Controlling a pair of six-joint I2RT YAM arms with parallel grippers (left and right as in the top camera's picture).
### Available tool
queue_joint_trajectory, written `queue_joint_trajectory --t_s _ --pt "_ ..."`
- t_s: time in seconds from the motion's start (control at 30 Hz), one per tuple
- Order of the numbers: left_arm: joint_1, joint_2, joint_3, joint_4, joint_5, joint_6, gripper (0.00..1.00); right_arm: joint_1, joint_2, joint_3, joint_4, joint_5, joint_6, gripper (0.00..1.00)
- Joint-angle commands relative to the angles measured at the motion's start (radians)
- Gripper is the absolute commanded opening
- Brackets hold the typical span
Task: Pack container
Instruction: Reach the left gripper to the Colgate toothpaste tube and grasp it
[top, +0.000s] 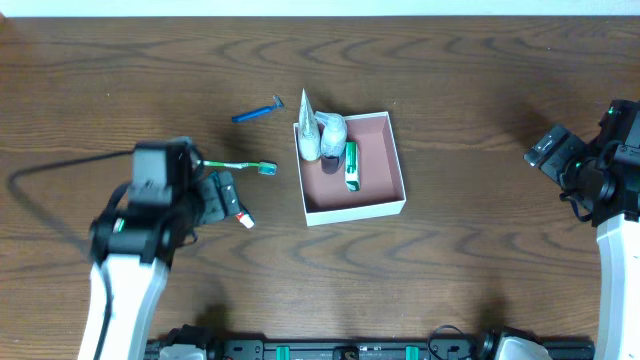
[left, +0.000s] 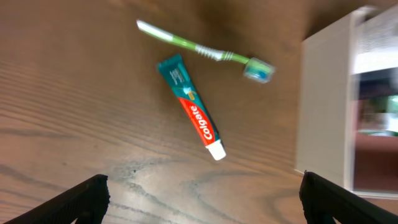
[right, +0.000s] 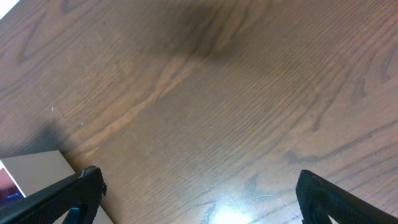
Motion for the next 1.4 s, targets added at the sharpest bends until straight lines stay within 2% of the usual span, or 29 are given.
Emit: queue_joint_trajectory --t_s 0.0,0.2,0.23,0.27,0.37,0.57,0.93,1.1,1.23,1.37 --pt "0.003 0.141 0.01 0.014 0.008 -0.01 0.98 -0.006 -0.006 0.012 -0.001 0.014 -0.008 0.99" --pt "0.003 0.364 0.01 0.103 0.071 -0.03 0.98 -0.007 -0.006 0.012 -0.001 0.014 -0.008 0.99" --pt "0.003 0.393 0.01 0.114 0.071 -0.07 0.95 -0.006 -0.006 0.012 -0.001 0.014 -0.008 0.99" --pt "0.003 0.415 0.01 0.124 0.071 -0.114 0.87 -0.006 -0.006 0.012 -0.001 0.014 -0.008 0.99" --pt "0.003 0.463 0.01 0.15 0.068 -0.241 0.81 -0.006 -0.006 0.012 -0.001 0.014 -0.007 0.99" --pt "0.003 0.521 0.01 0.196 0.045 -0.474 0.79 -0.006 -0.006 0.012 -0.001 0.014 -0.007 0.99" --pt "0.003 0.621 0.009 0.235 0.032 -0.499 0.74 -0.006 -0.006 0.012 -0.001 0.014 -0.008 0.99" --pt "0.003 0.66 0.009 0.236 0.026 -0.499 0.52 -0.006 -0.006 0.012 -0.001 0.014 -0.008 0.99" --pt "0.003 0.67 0.009 0.235 0.017 -0.497 0.31 -0.006 -0.006 0.012 -0.001 0.014 -0.008 0.99" --pt "0.003 0.67 0.009 0.233 0.014 -0.487 0.25 -0.006 -0.006 0.012 -0.001 0.014 -0.008 0.99"
